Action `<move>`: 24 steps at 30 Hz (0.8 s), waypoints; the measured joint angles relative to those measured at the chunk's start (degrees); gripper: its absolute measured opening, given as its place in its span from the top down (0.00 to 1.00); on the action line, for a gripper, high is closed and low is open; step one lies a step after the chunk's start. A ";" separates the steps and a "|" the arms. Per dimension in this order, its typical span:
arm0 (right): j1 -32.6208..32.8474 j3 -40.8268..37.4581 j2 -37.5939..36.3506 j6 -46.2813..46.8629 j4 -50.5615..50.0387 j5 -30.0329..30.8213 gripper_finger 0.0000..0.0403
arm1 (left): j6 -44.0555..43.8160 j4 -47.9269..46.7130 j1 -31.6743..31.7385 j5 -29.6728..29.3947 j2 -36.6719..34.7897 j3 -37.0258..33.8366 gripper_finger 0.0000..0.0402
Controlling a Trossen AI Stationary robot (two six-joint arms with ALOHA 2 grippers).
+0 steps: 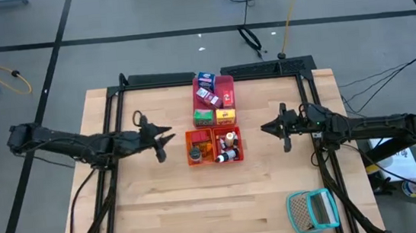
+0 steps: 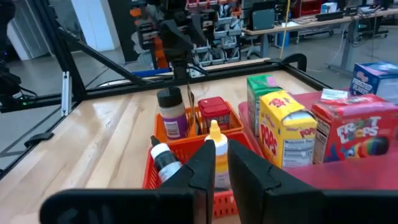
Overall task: Pick & Place Kitchen Items
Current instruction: Return to Home Position
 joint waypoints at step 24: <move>0.14 -9.07 -10.36 -7.33 -9.38 5.70 0.91 | -7.26 11.42 2.21 -3.93 -16.56 -22.75 0.65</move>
